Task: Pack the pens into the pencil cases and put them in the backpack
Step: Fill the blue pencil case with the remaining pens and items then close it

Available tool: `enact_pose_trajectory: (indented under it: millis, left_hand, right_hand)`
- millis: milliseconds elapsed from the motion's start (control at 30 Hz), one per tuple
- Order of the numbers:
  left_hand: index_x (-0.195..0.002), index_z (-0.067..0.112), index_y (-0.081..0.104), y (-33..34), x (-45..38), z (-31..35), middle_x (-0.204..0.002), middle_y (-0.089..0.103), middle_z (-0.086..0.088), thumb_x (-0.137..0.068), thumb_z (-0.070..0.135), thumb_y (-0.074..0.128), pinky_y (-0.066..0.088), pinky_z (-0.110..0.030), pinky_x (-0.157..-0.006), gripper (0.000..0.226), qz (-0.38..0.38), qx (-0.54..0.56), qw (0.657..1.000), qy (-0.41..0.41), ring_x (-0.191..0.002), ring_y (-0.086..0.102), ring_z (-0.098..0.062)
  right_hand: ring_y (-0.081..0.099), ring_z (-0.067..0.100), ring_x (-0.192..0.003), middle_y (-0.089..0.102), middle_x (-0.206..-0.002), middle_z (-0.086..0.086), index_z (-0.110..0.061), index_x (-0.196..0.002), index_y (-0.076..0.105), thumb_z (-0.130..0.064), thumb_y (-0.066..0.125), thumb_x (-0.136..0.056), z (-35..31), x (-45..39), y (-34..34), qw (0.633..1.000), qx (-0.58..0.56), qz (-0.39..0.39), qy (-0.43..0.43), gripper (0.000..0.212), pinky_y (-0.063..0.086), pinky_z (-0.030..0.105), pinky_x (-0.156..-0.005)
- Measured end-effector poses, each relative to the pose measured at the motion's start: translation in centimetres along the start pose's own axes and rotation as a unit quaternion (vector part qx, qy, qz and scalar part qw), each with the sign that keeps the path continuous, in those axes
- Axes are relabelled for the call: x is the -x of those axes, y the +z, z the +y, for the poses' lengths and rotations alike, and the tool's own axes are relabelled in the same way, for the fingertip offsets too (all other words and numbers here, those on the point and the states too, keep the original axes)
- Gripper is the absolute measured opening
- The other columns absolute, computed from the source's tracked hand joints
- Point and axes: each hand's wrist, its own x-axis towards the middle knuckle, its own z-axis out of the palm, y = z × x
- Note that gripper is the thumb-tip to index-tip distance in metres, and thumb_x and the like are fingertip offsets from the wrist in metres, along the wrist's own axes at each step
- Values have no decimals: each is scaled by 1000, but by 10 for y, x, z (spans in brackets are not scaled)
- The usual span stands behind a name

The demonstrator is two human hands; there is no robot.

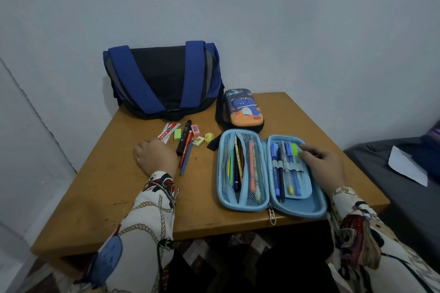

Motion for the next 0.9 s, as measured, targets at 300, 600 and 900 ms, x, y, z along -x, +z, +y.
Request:
enact_pose_trajectory:
  millis: [300, 600, 900]
  left_hand:
    - [-125, 7, 54, -3, 2, 2, -125, 52, -20, -87, 9, 62, 35, -50, -102, 38, 21, 63, 998, -2, -119, 44, -38]
    - [-119, 11, 59, -8, 14, 4, -113, 53, -10, -101, 17, 45, 46, -32, -76, 24, 121, 249, 955, 105, -95, 54, -21]
    - [-105, 14, 49, -20, 60, 96, -97, 59, 5, -93, 7, 59, 58, -21, -72, 17, -114, 512, 834, 173, -88, 64, -8]
  right_hand:
    - [66, 17, -85, 71, -89, -3, -28, -97, 74, -22, 71, -88, 0, 0, 0, 1000, 1, 0, 3, 11, 56, 40, -85]
    - [65, 13, -90, 71, -95, -4, -22, -98, 75, -18, 70, -88, -3, 2, -1, 999, -40, 0, 6, 12, 52, 32, -83]
    - [65, 10, -91, 72, -96, -4, -19, -99, 75, -18, 71, -88, -4, 3, -2, 997, -77, -1, 24, 12, 50, 28, -81]
